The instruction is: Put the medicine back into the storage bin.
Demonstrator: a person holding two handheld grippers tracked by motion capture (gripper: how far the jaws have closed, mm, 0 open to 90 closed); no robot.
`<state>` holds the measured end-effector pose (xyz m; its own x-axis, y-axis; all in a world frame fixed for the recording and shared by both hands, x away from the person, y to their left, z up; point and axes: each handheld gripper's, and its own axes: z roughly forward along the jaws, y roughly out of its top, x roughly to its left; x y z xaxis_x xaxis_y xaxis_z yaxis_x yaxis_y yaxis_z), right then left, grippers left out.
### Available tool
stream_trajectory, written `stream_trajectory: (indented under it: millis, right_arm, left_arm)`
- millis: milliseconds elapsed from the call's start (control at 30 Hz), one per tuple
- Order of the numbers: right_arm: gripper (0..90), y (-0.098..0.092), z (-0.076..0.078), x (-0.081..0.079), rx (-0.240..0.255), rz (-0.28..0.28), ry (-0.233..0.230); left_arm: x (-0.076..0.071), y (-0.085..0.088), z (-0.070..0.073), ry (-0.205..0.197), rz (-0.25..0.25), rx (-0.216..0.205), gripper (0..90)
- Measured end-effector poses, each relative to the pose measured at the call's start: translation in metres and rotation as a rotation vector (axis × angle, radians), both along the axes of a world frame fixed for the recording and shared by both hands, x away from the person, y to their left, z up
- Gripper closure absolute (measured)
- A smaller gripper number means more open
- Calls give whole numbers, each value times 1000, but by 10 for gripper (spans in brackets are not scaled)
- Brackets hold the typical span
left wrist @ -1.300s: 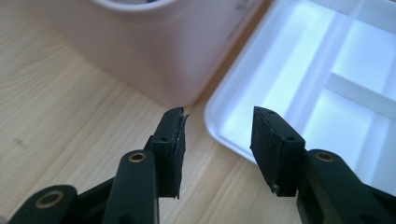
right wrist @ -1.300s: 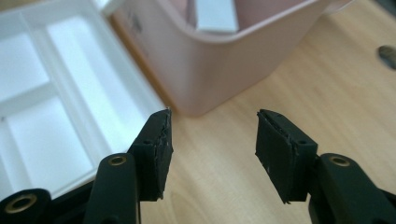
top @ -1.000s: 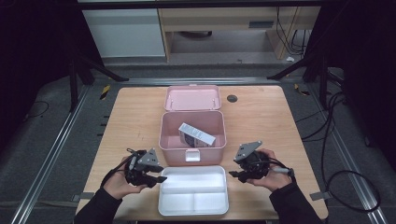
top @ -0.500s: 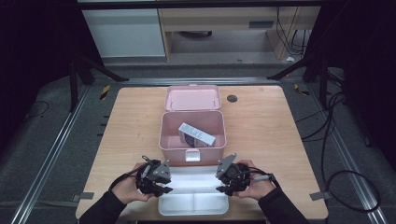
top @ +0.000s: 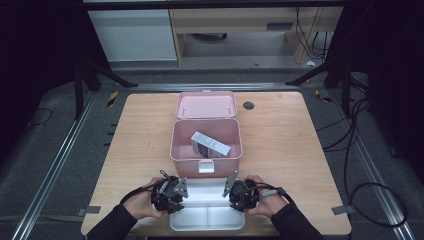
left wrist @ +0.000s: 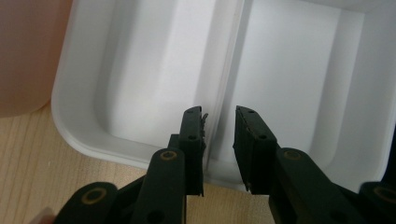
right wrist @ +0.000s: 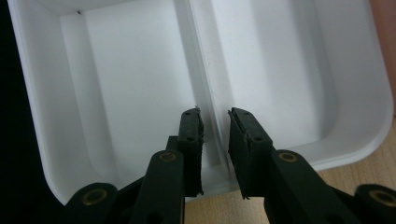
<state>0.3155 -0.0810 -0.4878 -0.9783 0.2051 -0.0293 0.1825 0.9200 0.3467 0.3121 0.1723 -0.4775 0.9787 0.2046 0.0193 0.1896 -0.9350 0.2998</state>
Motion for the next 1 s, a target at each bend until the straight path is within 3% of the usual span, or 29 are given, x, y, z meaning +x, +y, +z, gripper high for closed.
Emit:
stream_trajectory:
  millis: [133,233,400,567,767,1000]
  right_arm:
    - [767,5,-2,0,-36,8,8]
    - [805,5,-2,1,-37,2,11]
    - [838,7,-2,5,-50,1,27]
    - [849,11,-1,7,-80,23,37]
    - [856,17,0,7,-121,35,41]
    - [864,15,2,5,-112,50,60]
  left_arm:
    - [0,-3,-4,4,-1,17,741]
    - [1,-4,-5,2,-15,39,772]
    - [5,-4,-6,15,-9,40,832]
    - [9,-5,-5,35,-25,58,841]
    - [9,-7,-5,27,-42,76,844]
    - [5,-8,2,42,-70,74,853]
